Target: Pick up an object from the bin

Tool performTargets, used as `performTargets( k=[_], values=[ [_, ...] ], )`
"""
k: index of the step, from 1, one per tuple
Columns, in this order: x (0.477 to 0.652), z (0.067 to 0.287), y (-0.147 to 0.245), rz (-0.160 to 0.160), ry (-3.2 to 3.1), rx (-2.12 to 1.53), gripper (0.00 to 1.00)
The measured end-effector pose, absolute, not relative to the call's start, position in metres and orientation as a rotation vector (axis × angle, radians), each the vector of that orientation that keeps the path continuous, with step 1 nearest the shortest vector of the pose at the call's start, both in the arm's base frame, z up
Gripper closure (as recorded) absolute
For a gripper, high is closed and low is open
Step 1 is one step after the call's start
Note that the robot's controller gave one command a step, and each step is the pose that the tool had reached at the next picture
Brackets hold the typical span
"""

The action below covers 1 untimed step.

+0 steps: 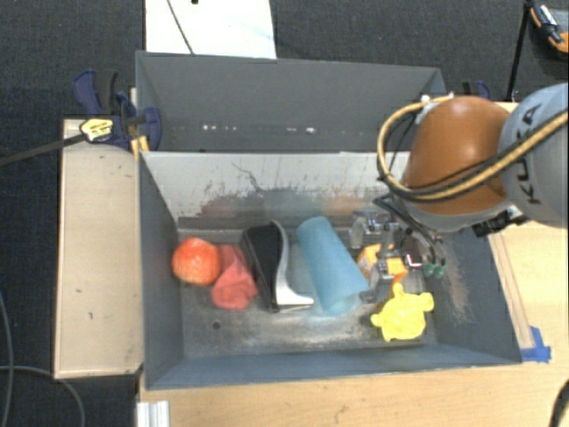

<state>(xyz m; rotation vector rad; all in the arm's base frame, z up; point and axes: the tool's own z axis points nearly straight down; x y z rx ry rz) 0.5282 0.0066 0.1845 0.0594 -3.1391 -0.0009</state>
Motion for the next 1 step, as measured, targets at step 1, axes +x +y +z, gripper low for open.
performTargets(
  k=[1],
  values=[
    [0.5311,0.197,-0.0068,-0.001,-3.121,-0.384,0.0]
  ],
)
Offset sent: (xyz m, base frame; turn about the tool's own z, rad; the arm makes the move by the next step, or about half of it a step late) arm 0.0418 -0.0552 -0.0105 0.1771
